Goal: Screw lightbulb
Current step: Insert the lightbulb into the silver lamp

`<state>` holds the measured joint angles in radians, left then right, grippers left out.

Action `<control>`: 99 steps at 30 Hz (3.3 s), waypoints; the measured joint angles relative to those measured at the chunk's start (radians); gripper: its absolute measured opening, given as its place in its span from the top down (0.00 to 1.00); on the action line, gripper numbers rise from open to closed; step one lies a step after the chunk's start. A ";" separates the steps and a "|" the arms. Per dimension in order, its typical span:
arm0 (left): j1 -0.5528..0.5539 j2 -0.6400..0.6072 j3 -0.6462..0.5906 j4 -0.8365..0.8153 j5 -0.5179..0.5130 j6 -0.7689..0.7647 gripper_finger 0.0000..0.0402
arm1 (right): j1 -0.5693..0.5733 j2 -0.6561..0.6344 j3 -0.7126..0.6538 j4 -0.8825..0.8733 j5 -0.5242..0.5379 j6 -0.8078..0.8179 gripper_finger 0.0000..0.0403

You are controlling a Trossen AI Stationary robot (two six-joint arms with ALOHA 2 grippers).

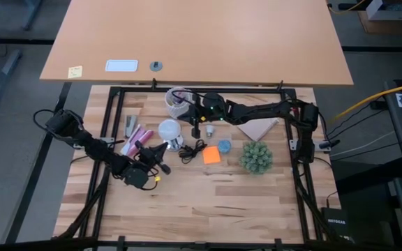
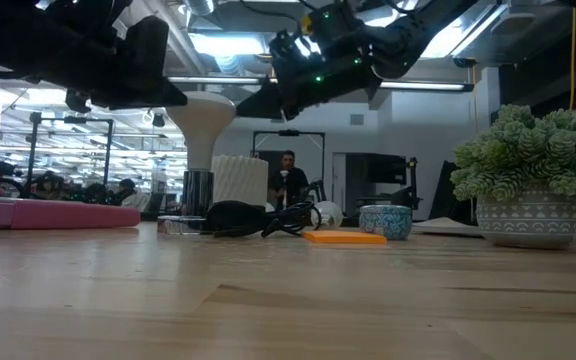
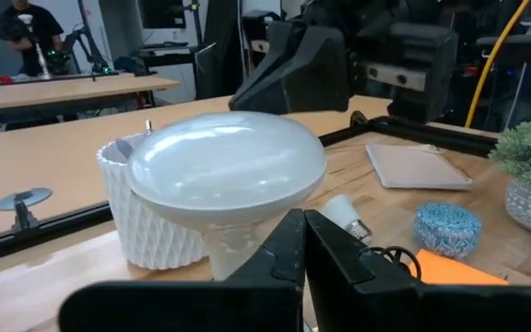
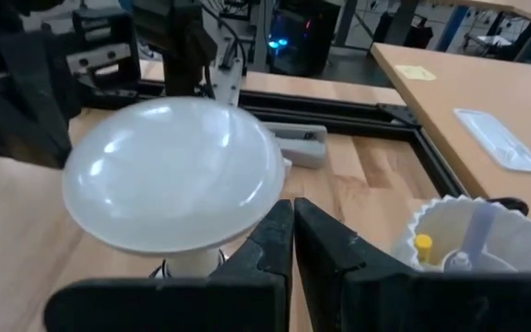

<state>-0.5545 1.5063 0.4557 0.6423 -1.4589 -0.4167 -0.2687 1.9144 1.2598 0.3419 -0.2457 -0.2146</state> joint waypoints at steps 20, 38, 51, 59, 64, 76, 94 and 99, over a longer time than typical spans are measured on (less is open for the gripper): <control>0.000 0.000 0.000 0.001 -0.109 -0.036 1.00 | 0.026 0.000 0.000 -0.016 -0.058 0.024 0.95; 0.000 0.000 0.000 -0.005 -0.113 -0.085 1.00 | 0.047 -0.003 0.001 -0.038 -0.083 0.057 0.95; 0.000 0.000 0.000 -0.014 -0.118 -0.082 1.00 | 0.058 -0.005 0.002 -0.078 -0.105 0.057 0.95; 0.000 0.000 0.000 -0.029 -0.119 -0.063 1.00 | 0.058 -0.005 0.002 -0.082 -0.132 0.072 0.95; 0.000 0.000 0.000 -0.029 -0.117 -0.048 1.00 | 0.059 -0.004 0.002 -0.083 -0.133 0.079 0.95; -0.001 -0.001 0.000 -0.028 -0.106 -0.016 1.00 | 0.067 0.001 -0.001 -0.122 -0.218 0.080 0.95; -0.067 0.000 0.000 0.042 -0.111 -0.007 1.00 | 0.084 -0.029 -0.002 -0.187 -0.233 0.080 0.95; -0.135 -0.001 0.001 0.184 -0.112 0.117 1.00 | 0.077 -0.078 -0.001 -0.203 -0.179 0.038 0.95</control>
<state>-0.6892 1.5055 0.4564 0.8259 -1.5711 -0.3001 -0.1913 1.8360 1.2587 0.1387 -0.4251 -0.1766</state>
